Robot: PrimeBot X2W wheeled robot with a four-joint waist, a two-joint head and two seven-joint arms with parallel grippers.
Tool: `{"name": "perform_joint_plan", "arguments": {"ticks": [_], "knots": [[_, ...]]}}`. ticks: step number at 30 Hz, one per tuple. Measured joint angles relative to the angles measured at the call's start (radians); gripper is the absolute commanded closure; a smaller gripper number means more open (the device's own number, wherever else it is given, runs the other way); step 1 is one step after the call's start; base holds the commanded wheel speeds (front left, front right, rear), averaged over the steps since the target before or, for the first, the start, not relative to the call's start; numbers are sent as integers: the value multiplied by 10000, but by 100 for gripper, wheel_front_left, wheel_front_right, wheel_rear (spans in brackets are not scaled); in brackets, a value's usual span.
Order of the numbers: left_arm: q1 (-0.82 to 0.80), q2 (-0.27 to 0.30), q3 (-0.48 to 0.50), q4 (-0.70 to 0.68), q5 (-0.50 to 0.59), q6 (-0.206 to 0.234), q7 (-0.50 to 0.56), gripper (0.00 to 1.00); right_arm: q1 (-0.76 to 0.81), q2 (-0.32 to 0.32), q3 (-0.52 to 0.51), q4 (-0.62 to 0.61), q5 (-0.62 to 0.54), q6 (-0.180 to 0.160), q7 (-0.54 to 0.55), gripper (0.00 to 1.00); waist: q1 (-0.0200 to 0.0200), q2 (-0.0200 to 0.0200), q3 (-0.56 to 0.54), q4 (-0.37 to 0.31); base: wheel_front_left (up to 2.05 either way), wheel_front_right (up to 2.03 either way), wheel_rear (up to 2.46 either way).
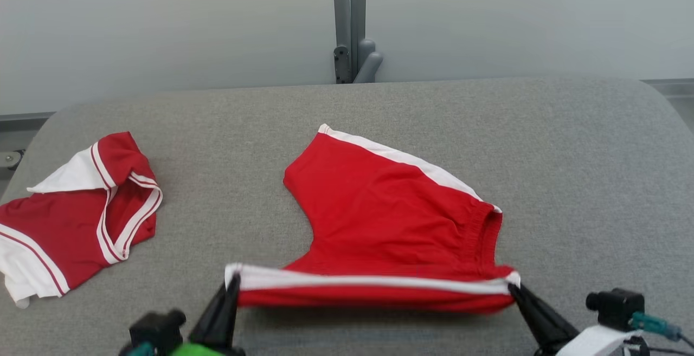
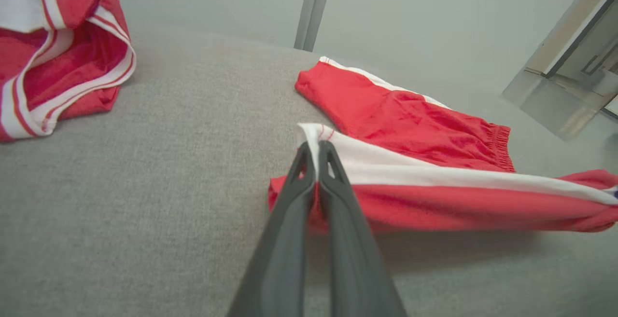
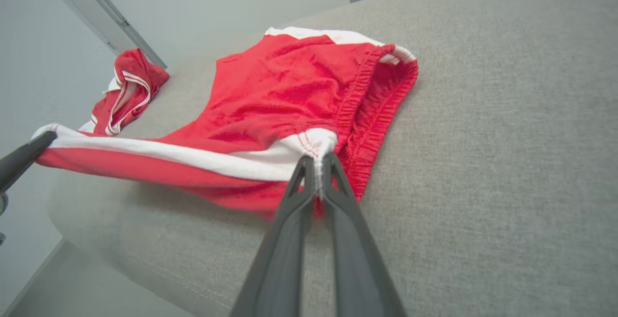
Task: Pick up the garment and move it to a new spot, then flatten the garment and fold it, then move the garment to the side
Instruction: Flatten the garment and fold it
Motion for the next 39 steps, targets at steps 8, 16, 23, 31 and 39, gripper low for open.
{"name": "perform_joint_plan", "arguments": {"ticks": [8,16,23,31,39], "knots": [[-3975,412,-656,807,73,-23,-4,100,-1974,849,-1582,92,466,2,0,100,0,0,1036,-105,0,0,0],[-7407,349,-1177,3156,564,-23,-2,100,-3943,2113,-2587,1216,-15,2,2,100,1,0,2589,-587,0,0,0],[-9356,140,-1513,5275,1327,-25,-2,100,-4344,2811,-2894,1664,-322,2,0,100,1,0,3752,-1145,0,0,0],[-10903,119,-1672,7079,1885,215,-2,100,-4544,3369,-2959,1519,-495,2,2,100,2,0,4569,-1958,0,0,0],[-11390,-81,-1682,8349,2019,585,-6,56,-4731,3730,-2882,1423,-965,2,0,0,2,0,4959,-2507,0,0,0]]}}
